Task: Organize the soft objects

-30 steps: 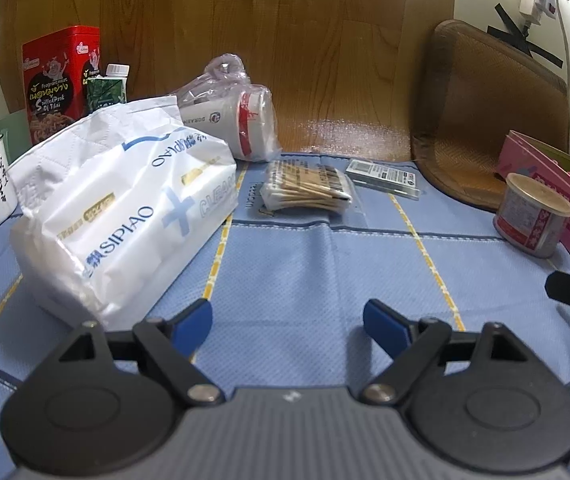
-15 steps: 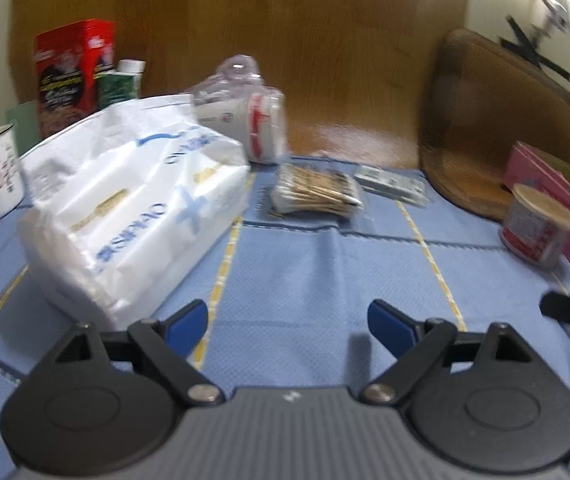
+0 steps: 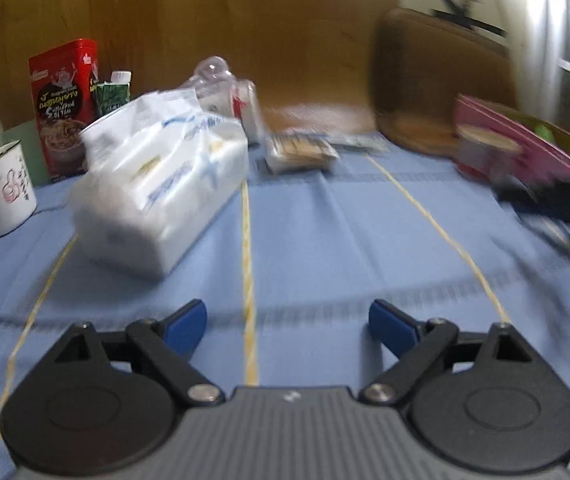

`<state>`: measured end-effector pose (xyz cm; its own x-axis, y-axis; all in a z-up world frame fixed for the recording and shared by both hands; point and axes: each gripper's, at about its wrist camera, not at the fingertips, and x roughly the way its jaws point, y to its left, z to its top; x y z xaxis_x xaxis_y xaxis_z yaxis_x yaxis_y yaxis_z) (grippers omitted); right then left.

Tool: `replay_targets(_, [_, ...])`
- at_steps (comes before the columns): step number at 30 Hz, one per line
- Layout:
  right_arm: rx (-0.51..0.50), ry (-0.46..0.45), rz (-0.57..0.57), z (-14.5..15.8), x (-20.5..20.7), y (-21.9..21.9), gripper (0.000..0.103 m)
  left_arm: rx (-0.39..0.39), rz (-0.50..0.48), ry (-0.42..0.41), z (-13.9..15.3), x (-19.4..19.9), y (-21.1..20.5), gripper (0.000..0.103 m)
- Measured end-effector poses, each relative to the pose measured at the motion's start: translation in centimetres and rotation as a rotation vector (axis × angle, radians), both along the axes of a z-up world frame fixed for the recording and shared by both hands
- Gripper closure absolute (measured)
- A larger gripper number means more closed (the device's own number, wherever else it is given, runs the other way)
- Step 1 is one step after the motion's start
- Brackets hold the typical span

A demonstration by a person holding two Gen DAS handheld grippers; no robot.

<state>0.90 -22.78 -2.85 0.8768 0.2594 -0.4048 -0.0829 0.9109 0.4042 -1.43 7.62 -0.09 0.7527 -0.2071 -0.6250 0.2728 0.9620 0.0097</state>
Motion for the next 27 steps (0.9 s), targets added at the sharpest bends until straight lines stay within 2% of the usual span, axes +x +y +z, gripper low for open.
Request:
replay_targets(2, [0.005,-0.005,0.009,0.0,-0.1,0.0,0.044,0.031,-0.037,-0.004,-0.3,-2.7,1.8,0.004])
replay_targets(5, [0.003,-0.001,0.026,0.0,0.0,0.1,0.044,0.070,-0.078,0.050,0.2,-5.7,5.0,0.005])
replay_targets(7, [0.002,-0.001,0.044,0.1,0.0,0.2,0.044,0.112,-0.042,0.061,1.3,-6.5,7.0,0.008])
replay_targets(9, [0.001,-0.001,0.058,0.1,0.0,0.3,0.044,0.111,0.026,0.026,3.0,-6.5,9.3,0.008])
replay_targets(11, [0.003,-0.005,0.067,0.1,0.0,0.3,0.044,0.053,0.147,-0.024,5.5,-5.7,11.5,0.007])
replay_targets(14, [0.012,-0.012,0.066,0.1,-0.1,0.2,0.044,-0.147,0.208,-0.076,8.2,-3.5,12.6,0.007])
replay_targets(17, [0.017,-0.014,0.056,0.1,-0.1,0.1,0.044,-0.275,0.166,-0.145,8.6,-1.1,9.7,0.005])
replay_targets(20, [0.013,-0.010,0.049,0.0,-0.1,0.1,0.044,-0.327,0.075,-0.141,7.1,1.6,4.9,0.005])
replay_targets(22, [0.007,-0.002,0.050,0.0,0.0,0.2,0.044,-0.311,0.022,-0.135,5.6,3.3,1.2,0.005])
replay_targets(24, [-0.002,0.005,0.050,0.0,0.1,0.3,0.044,-0.278,0.008,-0.095,3.7,4.9,-1.8,0.007])
replay_targets(27, [-0.021,0.019,0.053,-0.1,0.3,0.5,0.044,-0.220,-0.002,-0.045,1.4,6.3,-4.3,0.009])
